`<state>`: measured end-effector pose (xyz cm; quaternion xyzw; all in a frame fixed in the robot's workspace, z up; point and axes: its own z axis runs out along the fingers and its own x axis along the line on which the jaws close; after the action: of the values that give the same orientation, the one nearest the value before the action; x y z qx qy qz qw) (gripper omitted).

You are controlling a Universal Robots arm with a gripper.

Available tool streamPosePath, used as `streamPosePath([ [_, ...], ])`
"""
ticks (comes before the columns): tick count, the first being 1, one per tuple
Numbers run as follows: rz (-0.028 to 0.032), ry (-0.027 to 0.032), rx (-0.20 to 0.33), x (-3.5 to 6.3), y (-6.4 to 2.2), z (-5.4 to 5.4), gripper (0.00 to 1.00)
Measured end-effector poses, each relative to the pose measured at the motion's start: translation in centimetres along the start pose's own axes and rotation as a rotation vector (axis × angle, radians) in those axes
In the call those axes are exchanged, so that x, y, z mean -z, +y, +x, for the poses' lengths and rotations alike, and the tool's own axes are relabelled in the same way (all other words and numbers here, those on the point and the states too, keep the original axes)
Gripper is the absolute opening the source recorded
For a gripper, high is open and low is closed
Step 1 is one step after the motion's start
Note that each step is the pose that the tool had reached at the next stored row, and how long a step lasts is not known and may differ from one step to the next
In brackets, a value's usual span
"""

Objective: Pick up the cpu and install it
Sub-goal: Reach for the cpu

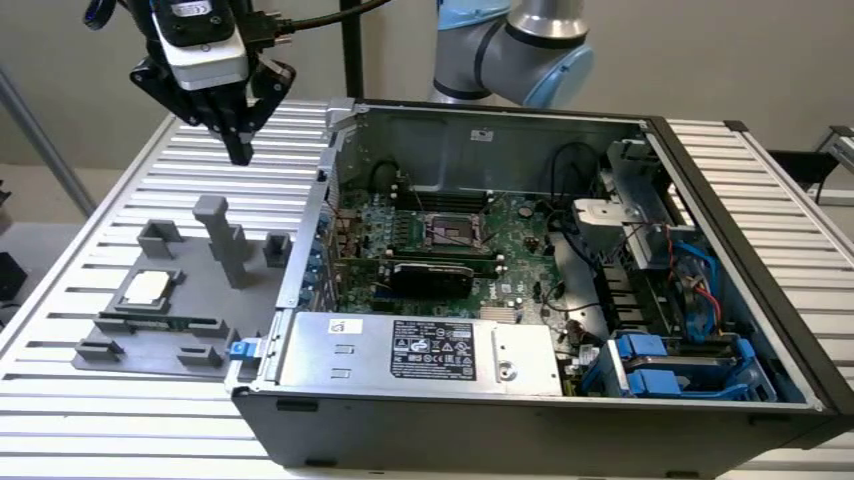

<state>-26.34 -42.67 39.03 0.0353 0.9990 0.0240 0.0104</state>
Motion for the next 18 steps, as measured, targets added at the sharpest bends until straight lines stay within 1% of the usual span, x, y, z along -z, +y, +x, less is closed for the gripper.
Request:
streamPosePath([
  [8,0.0002,0.0000,0.000,-0.40,-0.29,3.6,0.11],
  [18,0.0011,0.0000,0.000,-1.64,-0.68,8.2,0.11],
])
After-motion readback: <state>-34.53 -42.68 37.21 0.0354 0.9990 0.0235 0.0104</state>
